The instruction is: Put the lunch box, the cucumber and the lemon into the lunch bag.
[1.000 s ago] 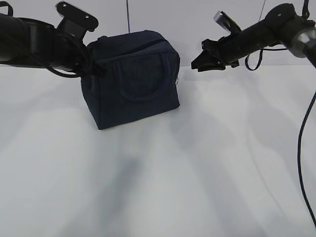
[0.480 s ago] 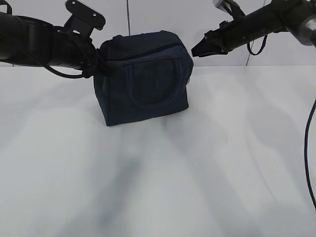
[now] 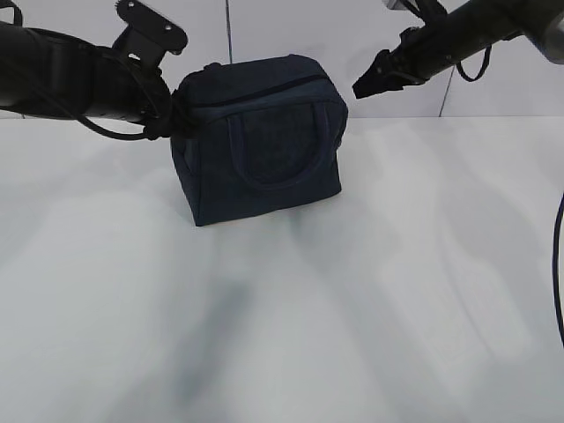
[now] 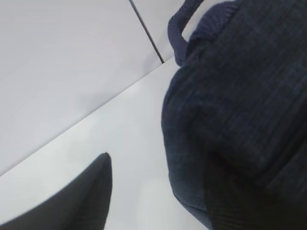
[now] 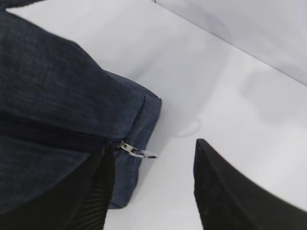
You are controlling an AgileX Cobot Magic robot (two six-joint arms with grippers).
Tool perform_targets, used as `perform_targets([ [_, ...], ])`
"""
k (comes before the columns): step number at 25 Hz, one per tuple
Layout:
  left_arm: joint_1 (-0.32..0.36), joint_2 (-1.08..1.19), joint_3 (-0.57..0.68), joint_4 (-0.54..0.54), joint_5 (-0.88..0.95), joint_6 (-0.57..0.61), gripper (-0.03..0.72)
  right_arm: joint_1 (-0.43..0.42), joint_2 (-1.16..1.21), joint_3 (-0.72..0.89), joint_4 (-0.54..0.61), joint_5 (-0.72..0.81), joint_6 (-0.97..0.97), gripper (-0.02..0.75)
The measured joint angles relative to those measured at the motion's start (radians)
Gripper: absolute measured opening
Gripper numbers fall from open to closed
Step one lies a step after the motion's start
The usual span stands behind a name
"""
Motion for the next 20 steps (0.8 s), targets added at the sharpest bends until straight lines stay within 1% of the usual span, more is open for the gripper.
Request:
perform_targets([
  [5,0.0,-0.044,0.0,-0.021,-0.003,0.005,0.446,0.0,-0.004,0.0,-0.067,0.002,0.001,0.428],
  [14,0.0,-0.171,0.008,-0.183,-0.01,0.005,0.446,0.0,-0.092,0.0,-0.08,0.011,0.05,0.434],
  [17,0.0,-0.209,0.008,-0.196,-0.016,0.0,0.446,0.0,-0.126,0.011,-0.085,0.013,0.067,0.434],
  [20,0.0,-0.24,0.01,-0.198,0.022,-0.049,0.445,0.0,-0.172,0.037,-0.087,0.013,0.076,0.434],
])
